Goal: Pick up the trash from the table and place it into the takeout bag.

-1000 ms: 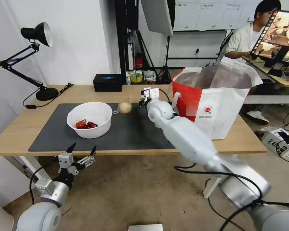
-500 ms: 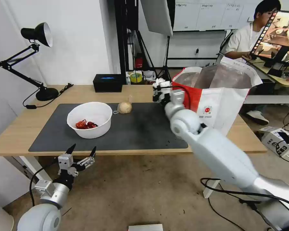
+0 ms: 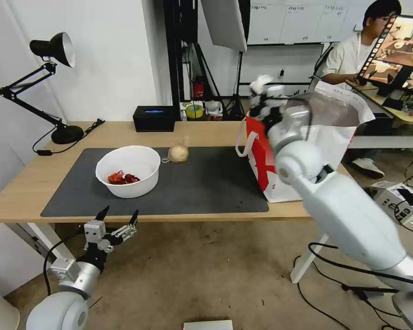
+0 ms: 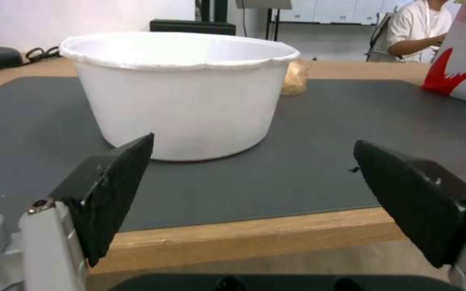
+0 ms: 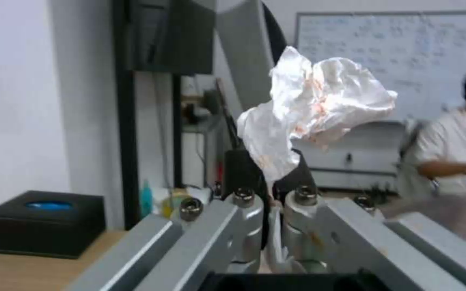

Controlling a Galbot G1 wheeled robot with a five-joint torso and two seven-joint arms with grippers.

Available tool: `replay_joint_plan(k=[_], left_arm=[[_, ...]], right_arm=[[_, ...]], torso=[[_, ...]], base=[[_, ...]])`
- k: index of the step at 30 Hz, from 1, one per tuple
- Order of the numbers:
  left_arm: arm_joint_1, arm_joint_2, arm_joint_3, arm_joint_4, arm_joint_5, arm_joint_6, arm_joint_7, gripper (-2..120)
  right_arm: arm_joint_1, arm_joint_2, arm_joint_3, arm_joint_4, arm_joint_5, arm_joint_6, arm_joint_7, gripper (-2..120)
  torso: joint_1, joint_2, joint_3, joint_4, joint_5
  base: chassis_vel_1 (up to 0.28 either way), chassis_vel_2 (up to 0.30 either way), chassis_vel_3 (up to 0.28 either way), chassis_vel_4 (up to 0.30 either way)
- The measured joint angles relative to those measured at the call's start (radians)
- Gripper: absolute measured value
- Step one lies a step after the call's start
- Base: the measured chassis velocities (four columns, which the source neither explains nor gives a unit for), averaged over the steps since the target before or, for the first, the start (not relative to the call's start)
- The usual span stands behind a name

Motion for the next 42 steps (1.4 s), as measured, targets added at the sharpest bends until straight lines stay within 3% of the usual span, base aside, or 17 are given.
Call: replay_joint_plan(k=[8, 11, 17, 21, 27, 34, 42], left_arm=[[-0.003, 0.004, 0.009, -0.001, 0.000, 0.001, -0.001, 100], [-0.002, 0.005, 0.010, -0.004, -0.001, 0.001, -0.001, 100], [-0.002, 0.010, 0.007, -0.003, -0.002, 0.001, -0.001, 100], [-0.002, 0.012, 0.006, -0.001, -0.003, 0.001, -0.001, 100], [-0.013, 0.019, 0.006, 0.008, -0.007, 0.002, 0.000, 100], [-0.018, 0.024, 0.007, 0.012, -0.011, 0.002, 0.000, 100], [-0.019, 0.025, 0.006, 0.015, -0.014, 0.002, 0.000, 100]], right_arm=[[-0.018, -0.056, 0.031, 0.004, 0.096, -0.079, 0.072, 4], [-0.019, -0.074, 0.044, 0.028, 0.153, -0.189, 0.063, 19], [0.000, -0.088, 0.039, 0.033, 0.158, -0.291, 0.061, 40], [0.009, -0.094, 0.035, 0.026, 0.149, -0.311, 0.051, 50], [0.025, -0.097, 0.023, 0.009, 0.134, -0.326, 0.022, 77], [0.036, -0.095, 0.015, 0.004, 0.115, -0.345, -0.008, 99], [0.049, -0.110, 0.002, -0.008, 0.003, -0.377, -0.094, 100]], torso=[[0.000, 0.000, 0.000, 0.0000, 0.0001], [0.000, 0.000, 0.000, 0.0000, -0.0001], [0.000, 0.000, 0.000, 0.0001, -0.0001], [0.000, 0.000, 0.000, 0.0001, -0.0002], [0.000, 0.000, 0.000, 0.0001, -0.0001], [0.000, 0.000, 0.000, 0.0001, -0.0001], [0.000, 0.000, 0.000, 0.0001, -0.0001]], base=[[0.000, 0.000, 0.000, 0.000], [0.000, 0.000, 0.000, 0.000], [0.000, 0.000, 0.000, 0.000], [0.000, 0.000, 0.000, 0.000], [0.000, 0.000, 0.000, 0.000], [0.000, 0.000, 0.000, 0.000], [0.000, 0.000, 0.000, 0.000]])
